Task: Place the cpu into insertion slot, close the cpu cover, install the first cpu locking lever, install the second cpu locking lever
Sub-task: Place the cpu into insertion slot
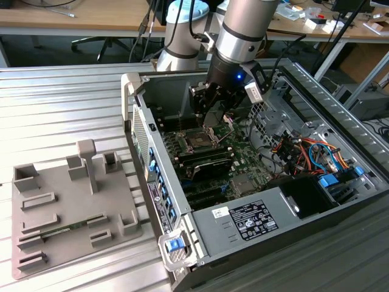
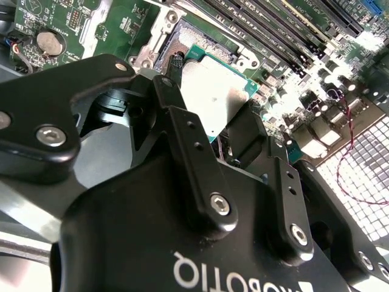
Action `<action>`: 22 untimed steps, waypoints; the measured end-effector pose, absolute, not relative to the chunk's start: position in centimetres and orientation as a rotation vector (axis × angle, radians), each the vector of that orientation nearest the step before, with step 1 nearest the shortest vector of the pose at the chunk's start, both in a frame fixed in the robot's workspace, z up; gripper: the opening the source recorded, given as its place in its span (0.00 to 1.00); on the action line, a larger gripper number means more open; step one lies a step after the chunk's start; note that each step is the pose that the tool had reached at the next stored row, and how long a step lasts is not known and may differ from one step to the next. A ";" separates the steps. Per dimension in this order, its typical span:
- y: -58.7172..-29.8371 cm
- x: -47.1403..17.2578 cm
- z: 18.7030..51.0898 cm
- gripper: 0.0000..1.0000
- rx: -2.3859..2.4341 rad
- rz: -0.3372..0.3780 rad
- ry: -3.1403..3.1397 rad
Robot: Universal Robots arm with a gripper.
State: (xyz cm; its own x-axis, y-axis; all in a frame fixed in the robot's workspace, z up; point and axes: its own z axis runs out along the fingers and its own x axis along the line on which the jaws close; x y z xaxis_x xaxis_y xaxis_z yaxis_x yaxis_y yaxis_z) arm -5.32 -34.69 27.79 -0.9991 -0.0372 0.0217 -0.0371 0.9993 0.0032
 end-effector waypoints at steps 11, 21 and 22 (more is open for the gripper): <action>-34.6 -5.3 27.3 0.55 0.057 -0.004 -3.119; -34.0 -5.3 27.2 0.55 0.055 -0.004 -3.119; -34.0 -5.3 27.2 0.55 0.051 -0.004 -3.119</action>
State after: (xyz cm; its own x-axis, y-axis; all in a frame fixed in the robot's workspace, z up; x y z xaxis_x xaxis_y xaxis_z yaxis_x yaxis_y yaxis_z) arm -5.32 -34.05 27.22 -0.9992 -0.0330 0.0216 -0.0329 0.9995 0.0031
